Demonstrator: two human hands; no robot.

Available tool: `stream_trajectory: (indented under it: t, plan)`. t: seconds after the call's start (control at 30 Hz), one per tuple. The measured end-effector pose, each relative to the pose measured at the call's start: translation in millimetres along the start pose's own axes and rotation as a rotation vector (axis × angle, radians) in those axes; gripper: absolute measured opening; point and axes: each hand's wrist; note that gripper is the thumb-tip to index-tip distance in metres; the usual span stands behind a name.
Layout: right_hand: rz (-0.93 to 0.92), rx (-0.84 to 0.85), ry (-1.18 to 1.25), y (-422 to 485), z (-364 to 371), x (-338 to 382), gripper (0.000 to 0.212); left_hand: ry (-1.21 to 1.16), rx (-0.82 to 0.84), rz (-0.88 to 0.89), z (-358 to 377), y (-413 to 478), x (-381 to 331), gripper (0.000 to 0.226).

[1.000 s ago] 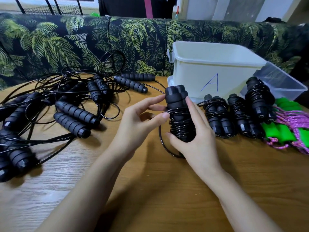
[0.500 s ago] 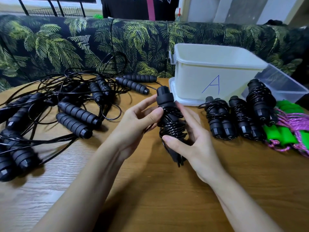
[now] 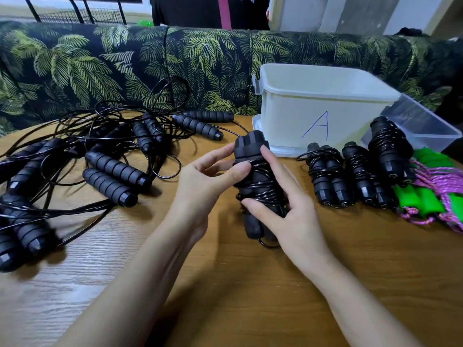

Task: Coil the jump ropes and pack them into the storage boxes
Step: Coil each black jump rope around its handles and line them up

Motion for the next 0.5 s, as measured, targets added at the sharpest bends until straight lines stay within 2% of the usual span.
stream_trajectory:
  t: [0.3, 0.5]
  plan:
    - [0.184, 0.021, 0.235, 6.0, -8.4, 10.6, 0.067, -0.067, -0.074, 0.008, 2.1, -1.2, 2.8, 0.054]
    - [0.166, 0.025, 0.19, 6.3, -7.6, 6.2, 0.064, -0.145, -0.052, -0.013, 6.2, -2.7, 7.4, 0.039]
Point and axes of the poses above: each hand's wrist, its own y-axis towards the middle knuckle, its own z-axis out of the palm, x = y × z, and after that the axes turned 13 degrees about -x, right-handed
